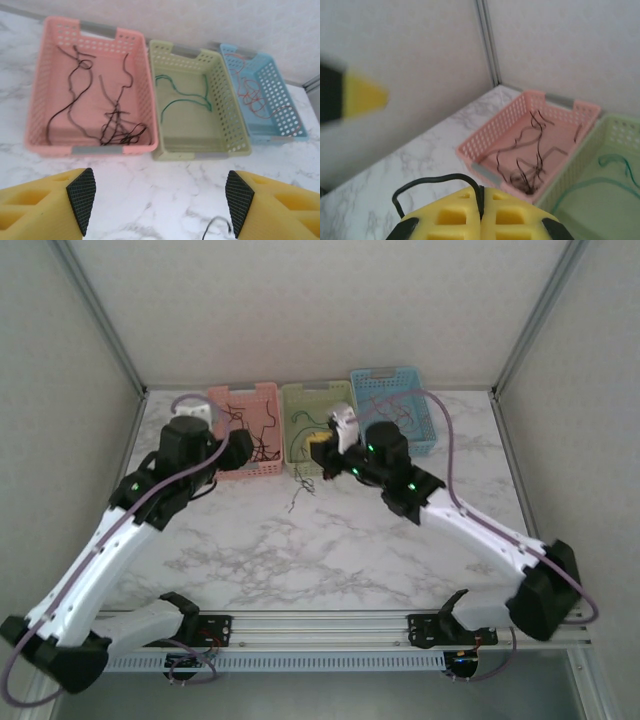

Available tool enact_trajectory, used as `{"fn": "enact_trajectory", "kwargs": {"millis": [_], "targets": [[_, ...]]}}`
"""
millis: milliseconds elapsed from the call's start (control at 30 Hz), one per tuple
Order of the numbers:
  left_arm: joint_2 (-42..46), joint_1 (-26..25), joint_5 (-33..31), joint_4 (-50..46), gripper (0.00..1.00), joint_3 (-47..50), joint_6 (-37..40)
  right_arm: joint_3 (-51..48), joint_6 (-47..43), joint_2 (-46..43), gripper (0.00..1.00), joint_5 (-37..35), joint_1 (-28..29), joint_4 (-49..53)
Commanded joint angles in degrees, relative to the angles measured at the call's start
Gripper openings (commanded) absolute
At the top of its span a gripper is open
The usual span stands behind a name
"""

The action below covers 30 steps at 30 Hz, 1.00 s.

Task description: Untangle the cables

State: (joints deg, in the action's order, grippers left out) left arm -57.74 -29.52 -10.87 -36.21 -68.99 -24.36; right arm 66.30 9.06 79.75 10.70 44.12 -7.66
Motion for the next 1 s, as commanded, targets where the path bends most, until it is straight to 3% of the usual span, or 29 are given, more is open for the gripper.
{"fn": "enact_trajectory", "kwargs": {"millis": [0, 200, 367, 467, 500, 600, 667, 733, 833, 900, 967], "targets": [[7.2, 0.4, -3.9, -7.0, 0.72, 4.1, -1.5, 9.7, 2.5, 8.7, 0.00, 2.1, -0.1, 2.5], [15.9, 0.5, -8.0, -13.9, 0.75, 7.8, -1.5, 29.8, 7.0, 27.2, 0.00, 4.3, -0.3, 4.3], [18.5, 0.5, -8.6, -16.4, 0.75, 8.9, -1.9, 46.4, 10.1, 42.3, 0.00, 3.0, -1.0, 7.3], [18.8, 0.5, -8.8, -16.6, 0.76, 9.5, -2.1, 59.5, 11.5, 52.9, 0.05, 2.8, -1.1, 13.2], [18.8, 0.5, -8.7, -16.5, 0.76, 9.8, -2.2, 65.2, 11.7, 56.7, 0.09, 3.0, -1.1, 15.9], [18.5, 0.5, -7.8, -15.7, 0.76, 10.8, -2.9, 80.4, 12.2, 66.5, 0.42, 2.2, -1.1, 24.5], [18.3, 0.5, -7.7, -15.0, 0.76, 11.5, -3.6, 87.1, 11.4, 70.1, 0.56, 1.2, -1.1, 28.7], [18.0, 0.5, -7.5, -14.1, 0.80, 12.1, -4.2, 88.8, 9.6, 70.1, 0.63, -0.2, -1.1, 30.3], [16.8, 0.5, -7.6, -12.9, 0.84, 12.3, -4.8, 84.9, 6.3, 65.4, 0.64, -1.0, -1.1, 30.7], [15.8, 0.5, -8.2, -12.0, 0.85, 12.3, -5.3, 78.8, 4.9, 59.5, 0.64, -1.3, -1.1, 29.6], [14.8, 0.5, -9.9, -10.6, 0.86, 12.5, -6.1, 66.4, 3.7, 50.4, 0.64, -2.5, -1.1, 24.4]]}}
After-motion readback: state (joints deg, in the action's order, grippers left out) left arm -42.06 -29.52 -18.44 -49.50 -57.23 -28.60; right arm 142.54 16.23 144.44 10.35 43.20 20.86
